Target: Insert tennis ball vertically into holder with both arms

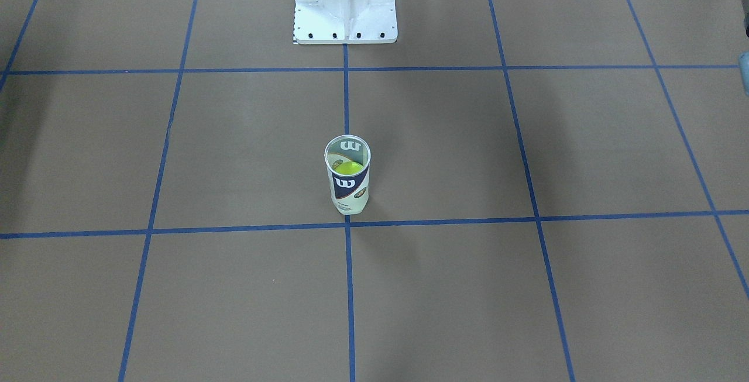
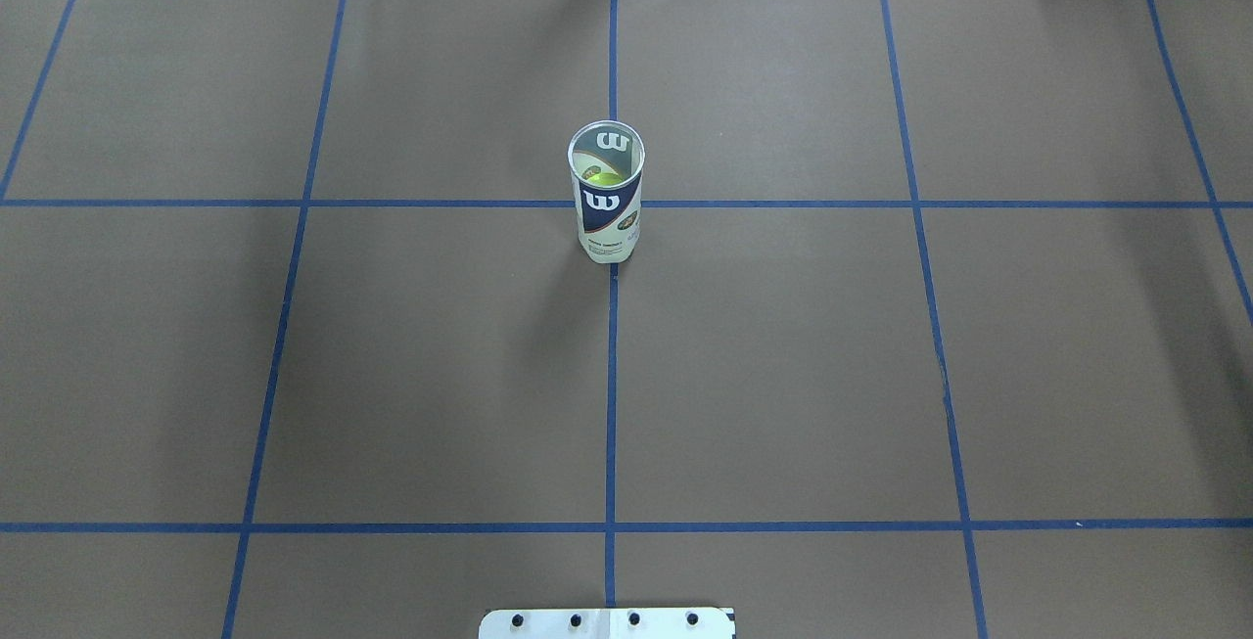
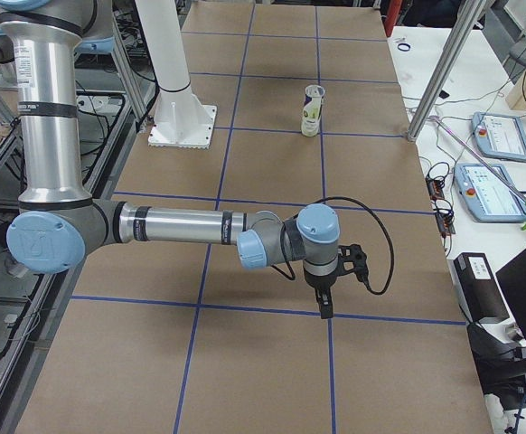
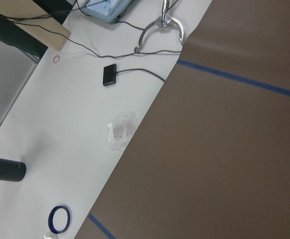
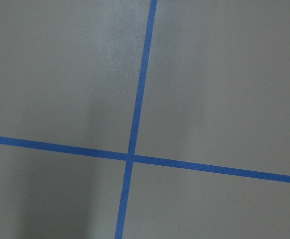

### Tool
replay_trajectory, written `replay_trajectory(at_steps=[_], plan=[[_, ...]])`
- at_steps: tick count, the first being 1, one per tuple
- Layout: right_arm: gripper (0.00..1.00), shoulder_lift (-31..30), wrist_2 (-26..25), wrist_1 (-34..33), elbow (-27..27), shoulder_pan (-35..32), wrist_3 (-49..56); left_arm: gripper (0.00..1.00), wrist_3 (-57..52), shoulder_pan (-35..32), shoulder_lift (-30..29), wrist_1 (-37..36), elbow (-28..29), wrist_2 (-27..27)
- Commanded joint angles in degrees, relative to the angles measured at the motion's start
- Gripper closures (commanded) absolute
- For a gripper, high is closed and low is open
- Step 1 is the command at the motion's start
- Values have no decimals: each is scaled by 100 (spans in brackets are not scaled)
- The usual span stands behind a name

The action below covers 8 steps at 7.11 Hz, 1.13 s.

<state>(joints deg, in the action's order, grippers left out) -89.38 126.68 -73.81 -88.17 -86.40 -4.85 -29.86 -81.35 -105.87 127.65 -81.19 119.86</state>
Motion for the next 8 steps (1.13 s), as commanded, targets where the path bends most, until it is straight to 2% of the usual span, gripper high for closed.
replay_trajectory(at_steps=[1, 3, 4, 5, 6, 7, 8], plan=[[0, -9, -3, 7, 2, 0, 1, 1, -1114, -65, 364, -100, -264, -33], [0, -9, -21, 7, 2, 0, 1, 1, -1102, -161, 471, -336, -345, -470], [0, -9, -21, 7, 2, 0, 1, 1, -1049, -197, 419, -1008, -362, -699], [0, -9, -21, 7, 2, 0, 1, 1, -1031, -232, 401, -1101, -380, -840], [0, -9, -21, 7, 2, 0, 1, 0, -456, -371, 262, -1685, -424, -798], [0, -27, -21, 7, 2, 0, 1, 0, 1011, -582, 138, -2648, -668, -450], [0, -53, -29, 16, 2, 0, 1, 0, 1783, -619, 181, -2954, -757, -376]])
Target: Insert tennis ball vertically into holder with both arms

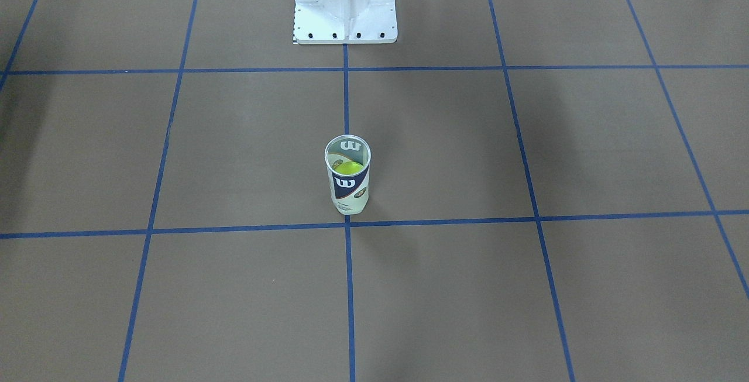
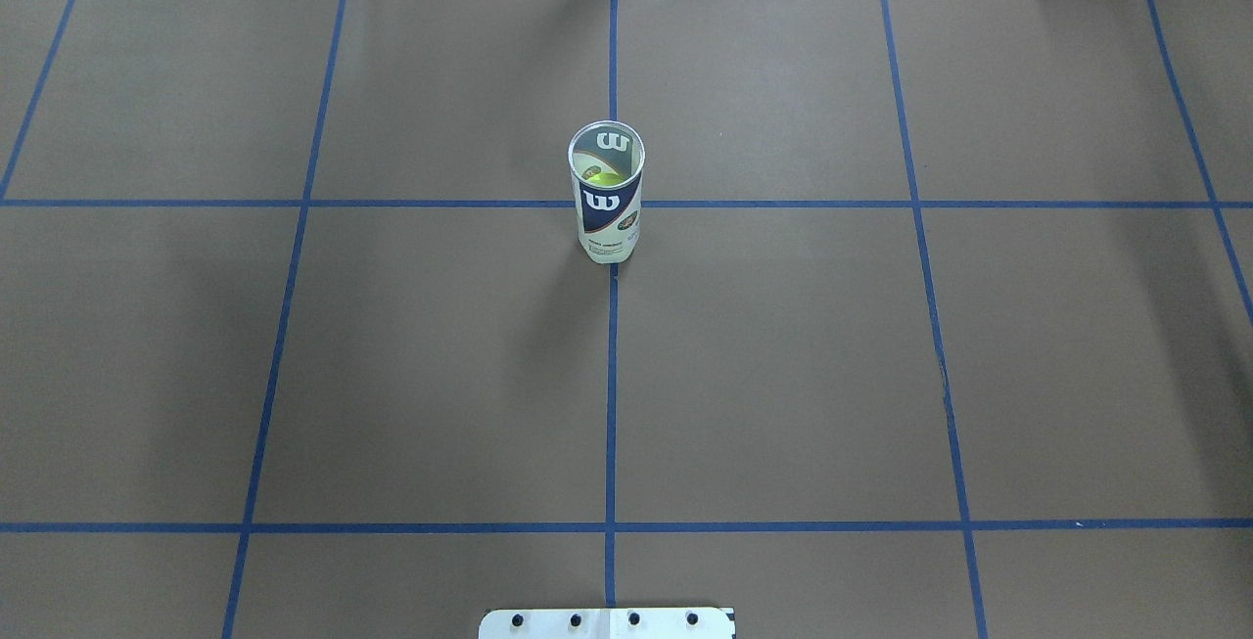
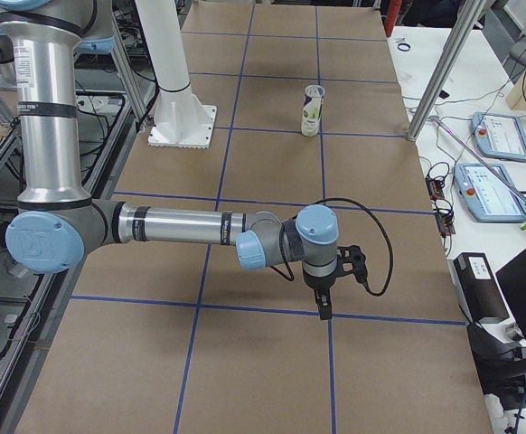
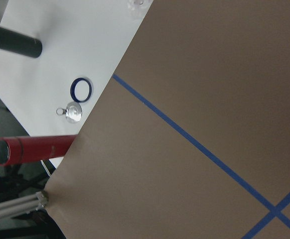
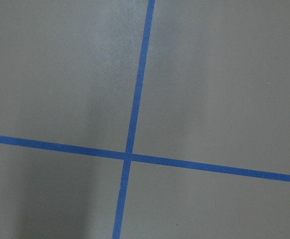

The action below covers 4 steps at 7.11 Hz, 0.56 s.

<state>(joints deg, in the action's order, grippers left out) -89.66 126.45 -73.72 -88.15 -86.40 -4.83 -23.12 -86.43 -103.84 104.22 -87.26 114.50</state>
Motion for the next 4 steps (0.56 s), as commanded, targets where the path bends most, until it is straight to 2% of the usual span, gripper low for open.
replay_trajectory(at_steps=[1, 2, 3, 4], plan=[[0, -60, -7, 7, 0, 0, 0, 0, 1221, -146, 74, -735, 102, 204], [0, -70, -15, -2, 0, 0, 9, 0, 1370, -225, 57, -1145, 296, 492], [0, -52, -7, -19, 17, 0, -9, 0, 1397, -269, 153, -1210, 315, 1138], [0, -61, -7, -37, 52, 0, -9, 0, 1406, -278, 554, -1315, 306, 1449]])
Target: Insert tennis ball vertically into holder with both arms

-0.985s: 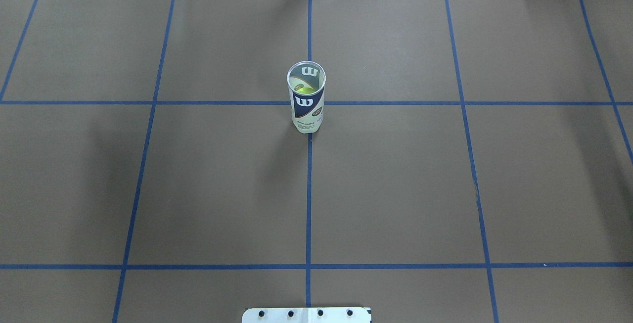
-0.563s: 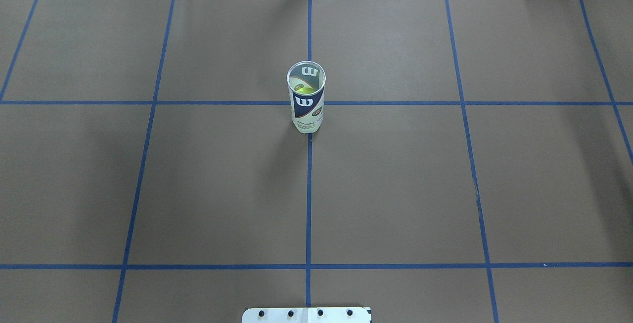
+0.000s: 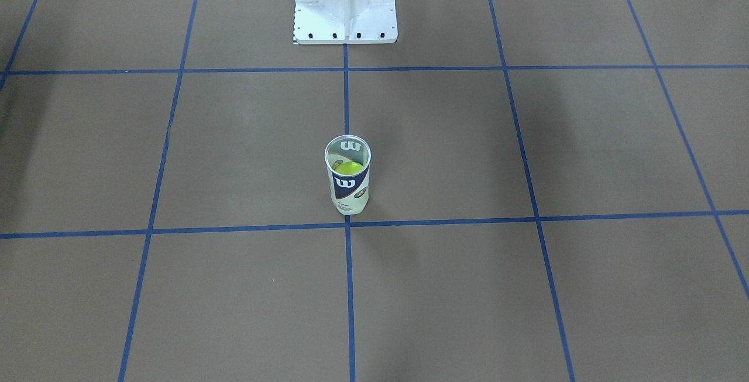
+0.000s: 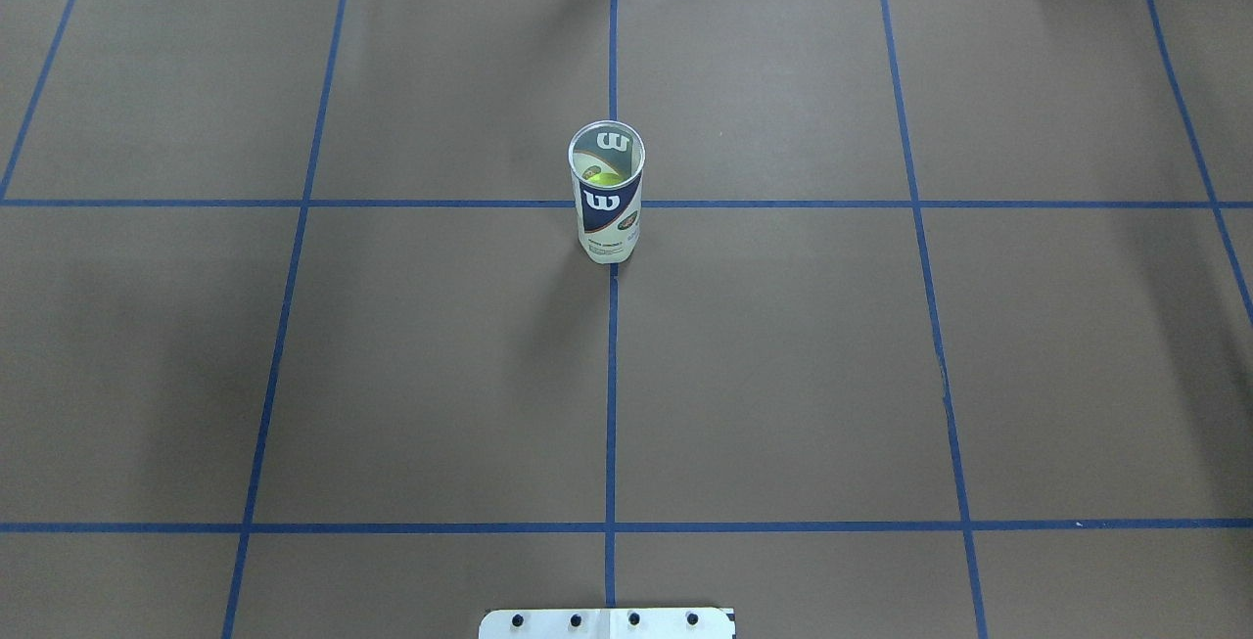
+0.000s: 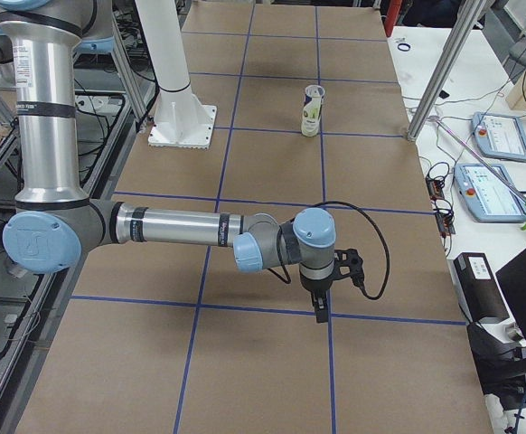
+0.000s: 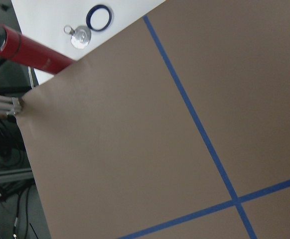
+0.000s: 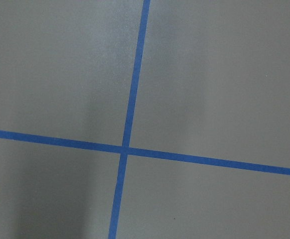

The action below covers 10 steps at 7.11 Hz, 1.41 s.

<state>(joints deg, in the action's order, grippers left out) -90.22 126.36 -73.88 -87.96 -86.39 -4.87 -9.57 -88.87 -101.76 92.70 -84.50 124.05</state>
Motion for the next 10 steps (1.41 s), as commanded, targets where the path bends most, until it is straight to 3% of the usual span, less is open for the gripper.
replay_trajectory(at_steps=[1, 3, 5, 6, 9, 10], plan=[[0, -4, 2, -38, 120, 0, -6, 0, 61, -34, 472, -443, 21, 506], [0, -4, 20, -65, 139, 0, 3, 0, 61, -78, 656, -1102, -407, 793], [0, -21, 64, -65, 121, 0, -5, 0, 1362, -105, 1435, -1193, -1633, 919], [0, -21, 81, -65, 121, 0, 12, 0, 1414, -105, 1744, -1141, -2006, 954], [0, -4, 125, -143, 68, 0, 56, 0, 1388, -96, 1870, -649, -1817, 928], [0, 83, 178, -440, -27, 0, 91, 0, 1396, -87, 1853, -622, -1807, 928]])
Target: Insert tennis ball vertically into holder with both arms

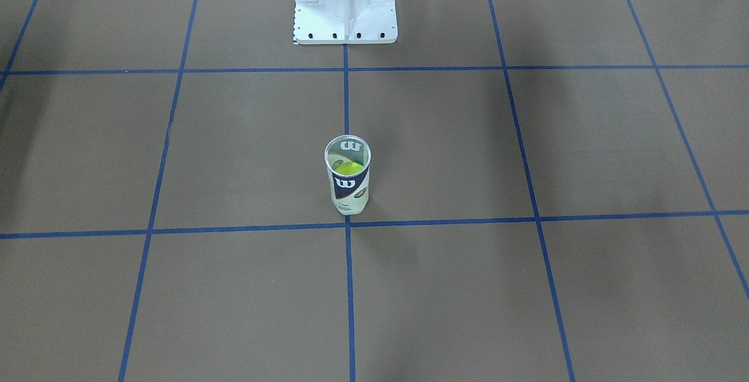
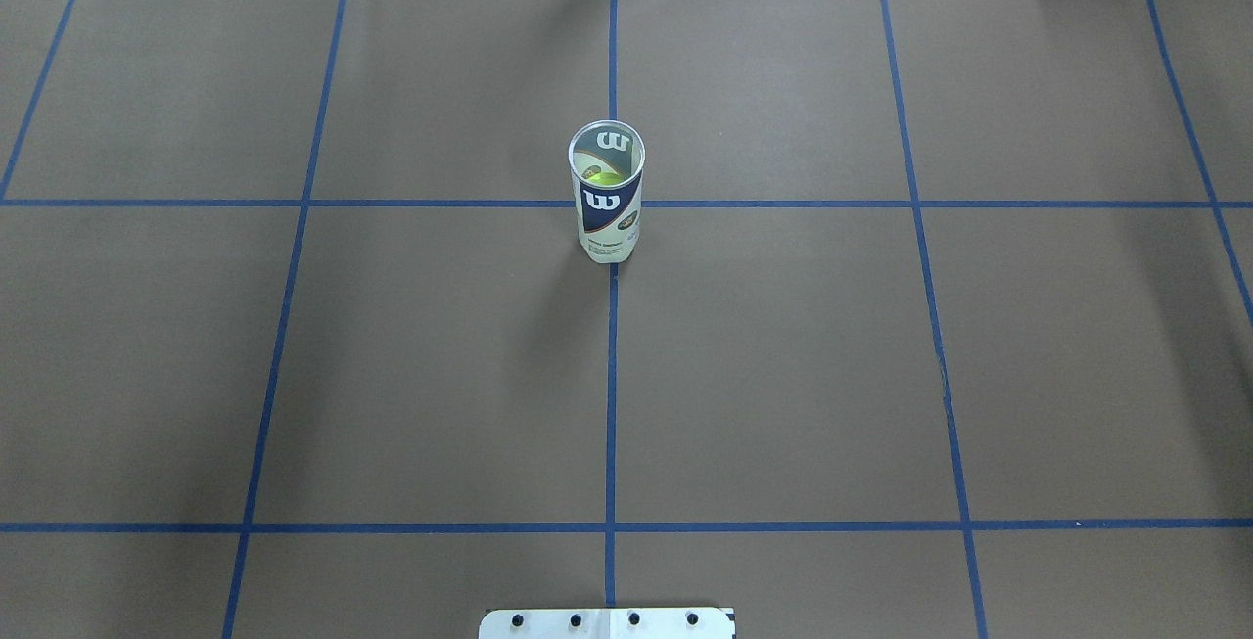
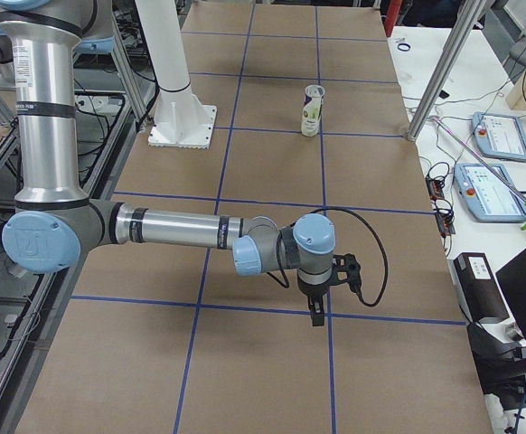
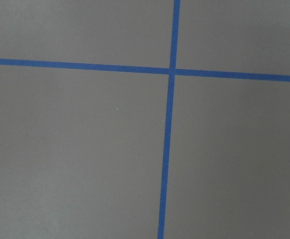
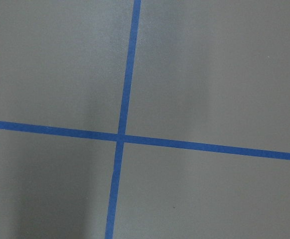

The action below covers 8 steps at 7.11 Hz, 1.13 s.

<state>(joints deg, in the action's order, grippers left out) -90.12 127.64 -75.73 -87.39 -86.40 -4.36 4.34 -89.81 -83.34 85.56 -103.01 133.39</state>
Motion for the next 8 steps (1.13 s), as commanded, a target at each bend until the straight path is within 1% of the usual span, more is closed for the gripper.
replay_trajectory(at_steps=[1, 2, 3, 8], plan=[[0, 82, 67, -606, -320, 0, 41, 0, 23, 7, 11, 128, 79, -14], [0, 82, 68, -1019, -601, 0, 41, 0, 23, 16, -24, 171, 219, -23], [0, 56, 68, -1197, -761, 0, 41, 0, 23, 24, -59, 207, 272, -41], [0, -41, -3, -1111, -639, 9, -56, 0, 14, 51, 10, 251, 352, -50]])
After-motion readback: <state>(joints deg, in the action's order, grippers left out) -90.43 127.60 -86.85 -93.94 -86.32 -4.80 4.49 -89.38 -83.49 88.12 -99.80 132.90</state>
